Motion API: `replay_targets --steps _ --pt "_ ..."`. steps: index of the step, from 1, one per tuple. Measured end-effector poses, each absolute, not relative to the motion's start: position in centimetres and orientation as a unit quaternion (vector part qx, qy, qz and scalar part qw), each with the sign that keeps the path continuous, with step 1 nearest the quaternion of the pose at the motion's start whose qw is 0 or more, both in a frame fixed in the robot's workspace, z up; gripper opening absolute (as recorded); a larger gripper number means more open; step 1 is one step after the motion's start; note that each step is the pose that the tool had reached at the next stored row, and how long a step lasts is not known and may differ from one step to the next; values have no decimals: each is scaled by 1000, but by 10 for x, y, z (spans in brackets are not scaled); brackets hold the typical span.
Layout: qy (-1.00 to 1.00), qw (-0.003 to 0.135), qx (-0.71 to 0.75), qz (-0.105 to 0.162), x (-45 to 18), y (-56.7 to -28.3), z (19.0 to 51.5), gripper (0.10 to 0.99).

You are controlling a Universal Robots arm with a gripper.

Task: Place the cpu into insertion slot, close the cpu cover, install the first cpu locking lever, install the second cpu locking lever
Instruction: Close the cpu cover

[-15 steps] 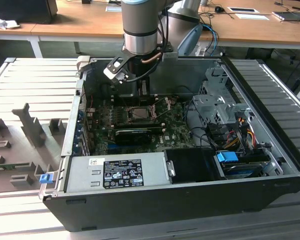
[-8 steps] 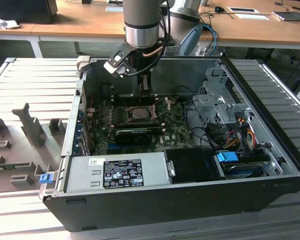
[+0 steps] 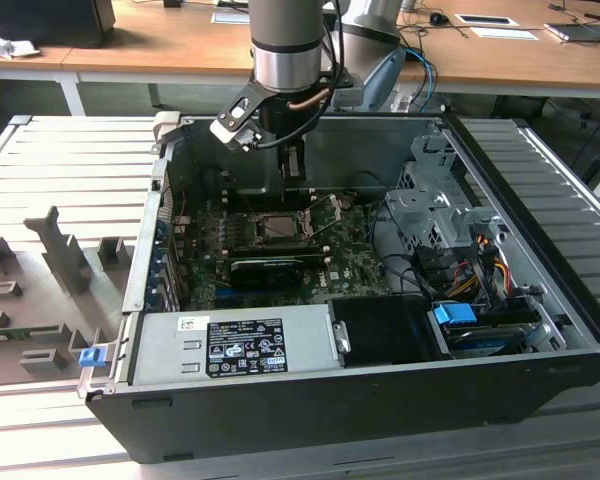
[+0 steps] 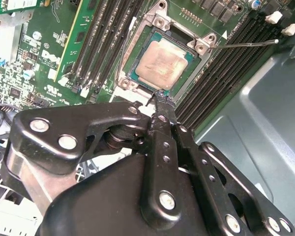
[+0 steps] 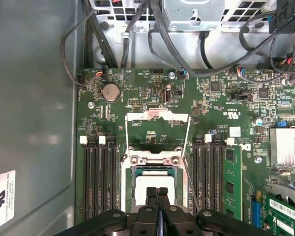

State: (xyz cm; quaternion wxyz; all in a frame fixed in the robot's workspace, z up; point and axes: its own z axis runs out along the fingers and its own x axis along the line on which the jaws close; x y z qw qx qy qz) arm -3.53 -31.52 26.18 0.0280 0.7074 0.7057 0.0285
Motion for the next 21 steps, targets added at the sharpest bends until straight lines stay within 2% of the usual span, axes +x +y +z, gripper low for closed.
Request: replay_targets --steps 21 --pt "706 28 707 28 -30 -315 263 106"
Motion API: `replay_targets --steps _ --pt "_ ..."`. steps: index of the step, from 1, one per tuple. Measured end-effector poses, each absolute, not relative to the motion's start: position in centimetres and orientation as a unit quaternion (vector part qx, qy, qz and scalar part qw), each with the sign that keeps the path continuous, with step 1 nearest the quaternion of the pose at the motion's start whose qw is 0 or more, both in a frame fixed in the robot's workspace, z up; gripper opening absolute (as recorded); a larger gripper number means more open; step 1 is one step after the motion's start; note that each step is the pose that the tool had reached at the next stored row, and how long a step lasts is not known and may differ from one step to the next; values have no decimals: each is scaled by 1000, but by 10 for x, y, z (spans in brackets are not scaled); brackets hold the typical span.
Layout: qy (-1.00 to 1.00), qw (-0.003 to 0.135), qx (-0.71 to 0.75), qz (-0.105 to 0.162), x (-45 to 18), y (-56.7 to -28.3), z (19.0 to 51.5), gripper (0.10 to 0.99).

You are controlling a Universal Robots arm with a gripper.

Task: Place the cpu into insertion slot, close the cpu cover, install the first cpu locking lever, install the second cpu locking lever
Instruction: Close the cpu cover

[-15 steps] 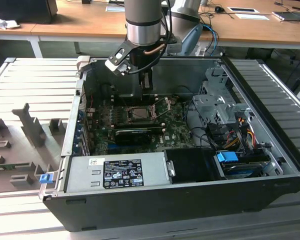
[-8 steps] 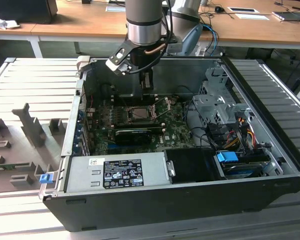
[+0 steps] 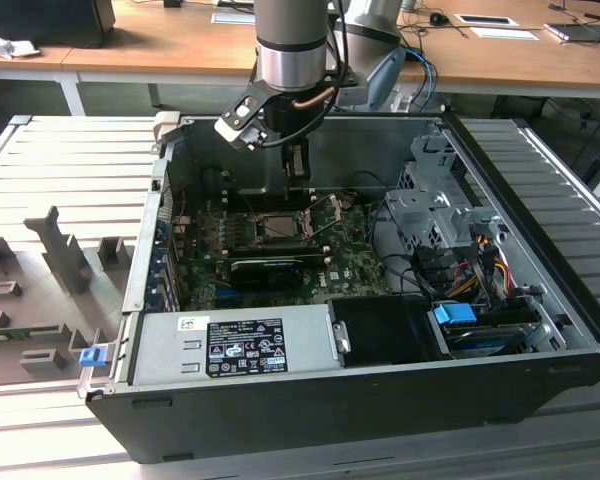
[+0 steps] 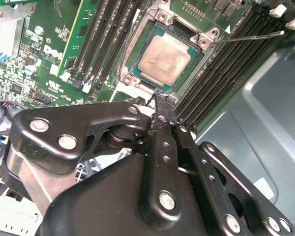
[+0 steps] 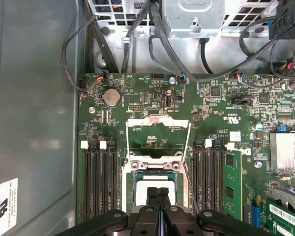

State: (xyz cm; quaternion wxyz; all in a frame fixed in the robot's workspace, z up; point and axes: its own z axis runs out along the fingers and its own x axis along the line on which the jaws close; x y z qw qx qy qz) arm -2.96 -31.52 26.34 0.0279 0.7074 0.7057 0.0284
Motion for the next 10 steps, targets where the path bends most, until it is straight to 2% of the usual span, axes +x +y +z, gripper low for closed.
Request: replay_targets --steps 10 --pt "706 28 707 28 -26 -315 264 106"
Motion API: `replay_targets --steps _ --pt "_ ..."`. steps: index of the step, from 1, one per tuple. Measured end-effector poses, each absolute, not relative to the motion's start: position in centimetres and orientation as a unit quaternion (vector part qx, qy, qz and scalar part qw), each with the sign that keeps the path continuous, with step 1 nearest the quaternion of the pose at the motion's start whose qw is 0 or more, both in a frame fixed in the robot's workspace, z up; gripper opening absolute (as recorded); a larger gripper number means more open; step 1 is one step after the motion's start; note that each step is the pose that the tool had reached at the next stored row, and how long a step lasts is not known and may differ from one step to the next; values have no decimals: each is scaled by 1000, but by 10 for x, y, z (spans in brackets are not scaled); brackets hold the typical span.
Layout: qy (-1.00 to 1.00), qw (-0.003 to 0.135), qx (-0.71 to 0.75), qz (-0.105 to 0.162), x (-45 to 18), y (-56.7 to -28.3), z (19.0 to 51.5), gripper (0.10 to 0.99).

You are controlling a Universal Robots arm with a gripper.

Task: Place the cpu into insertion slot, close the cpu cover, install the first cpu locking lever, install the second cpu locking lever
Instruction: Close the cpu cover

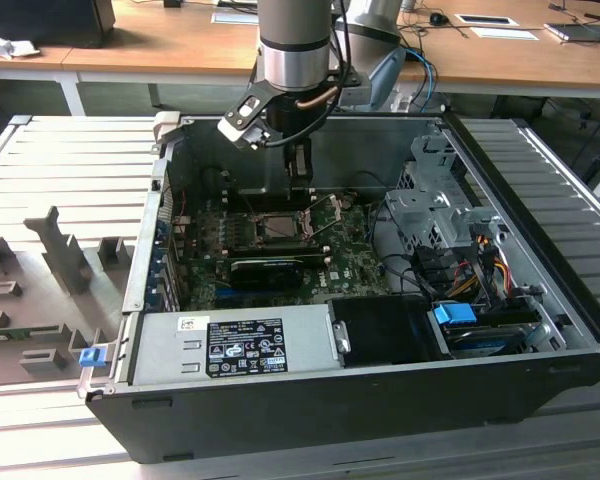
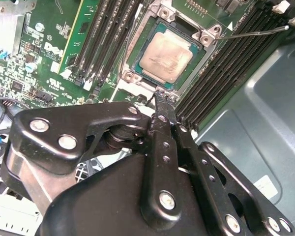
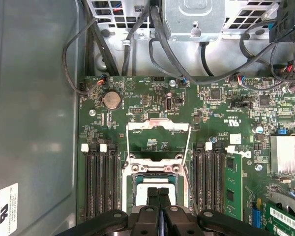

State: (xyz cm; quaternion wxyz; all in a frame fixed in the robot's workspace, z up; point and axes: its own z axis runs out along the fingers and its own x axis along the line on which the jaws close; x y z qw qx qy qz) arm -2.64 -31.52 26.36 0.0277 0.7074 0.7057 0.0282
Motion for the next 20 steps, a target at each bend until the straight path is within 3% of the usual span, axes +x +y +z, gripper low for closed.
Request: replay_targets --steps 20 --pt "706 26 708 26 -2 -315 266 106"
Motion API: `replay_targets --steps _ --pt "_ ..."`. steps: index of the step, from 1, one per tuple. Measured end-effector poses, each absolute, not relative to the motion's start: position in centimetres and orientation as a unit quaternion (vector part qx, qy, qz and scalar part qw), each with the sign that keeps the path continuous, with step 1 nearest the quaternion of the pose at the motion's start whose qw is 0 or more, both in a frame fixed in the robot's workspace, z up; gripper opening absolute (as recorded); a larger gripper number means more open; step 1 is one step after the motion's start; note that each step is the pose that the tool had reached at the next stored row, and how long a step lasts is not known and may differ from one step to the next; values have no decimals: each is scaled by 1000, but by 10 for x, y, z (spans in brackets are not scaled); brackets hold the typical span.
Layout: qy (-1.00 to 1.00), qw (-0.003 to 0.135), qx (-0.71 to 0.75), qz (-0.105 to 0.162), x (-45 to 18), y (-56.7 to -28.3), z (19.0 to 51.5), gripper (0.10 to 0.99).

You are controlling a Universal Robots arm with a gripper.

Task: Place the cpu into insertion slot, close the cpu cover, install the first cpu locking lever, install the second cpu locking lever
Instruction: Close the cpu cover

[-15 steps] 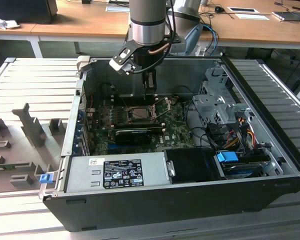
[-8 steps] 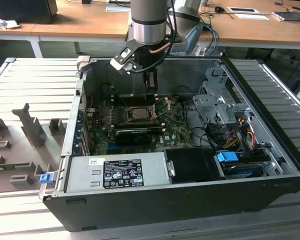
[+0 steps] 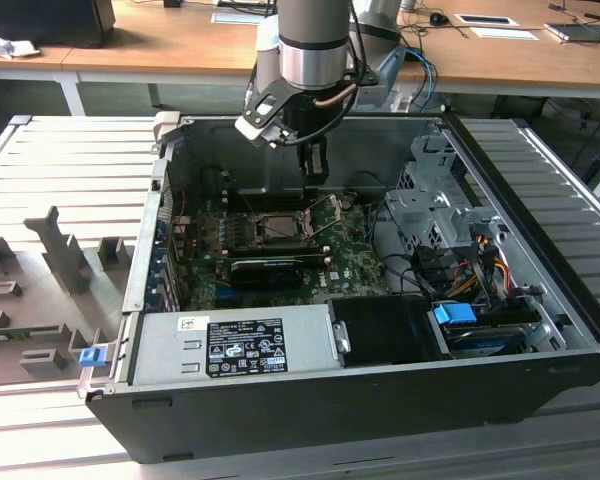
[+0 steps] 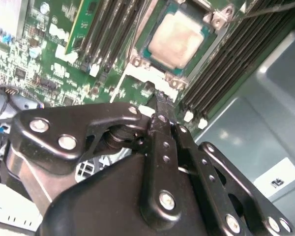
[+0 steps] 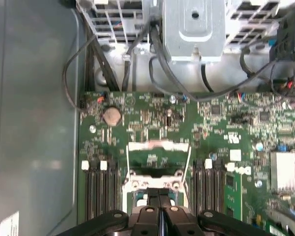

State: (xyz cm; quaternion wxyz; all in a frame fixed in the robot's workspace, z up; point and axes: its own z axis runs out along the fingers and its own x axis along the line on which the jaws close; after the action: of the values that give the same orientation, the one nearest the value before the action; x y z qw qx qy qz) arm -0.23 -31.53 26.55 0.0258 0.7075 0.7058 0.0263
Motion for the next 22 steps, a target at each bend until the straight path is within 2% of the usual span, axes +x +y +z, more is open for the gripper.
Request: replay_targets --steps 14,18,22 --pt "706 23 707 24 37 -315 262 106" --pt "706 12 708 13 56 -316 259 106" --pt "709 10 705 11 65 -316 255 106"
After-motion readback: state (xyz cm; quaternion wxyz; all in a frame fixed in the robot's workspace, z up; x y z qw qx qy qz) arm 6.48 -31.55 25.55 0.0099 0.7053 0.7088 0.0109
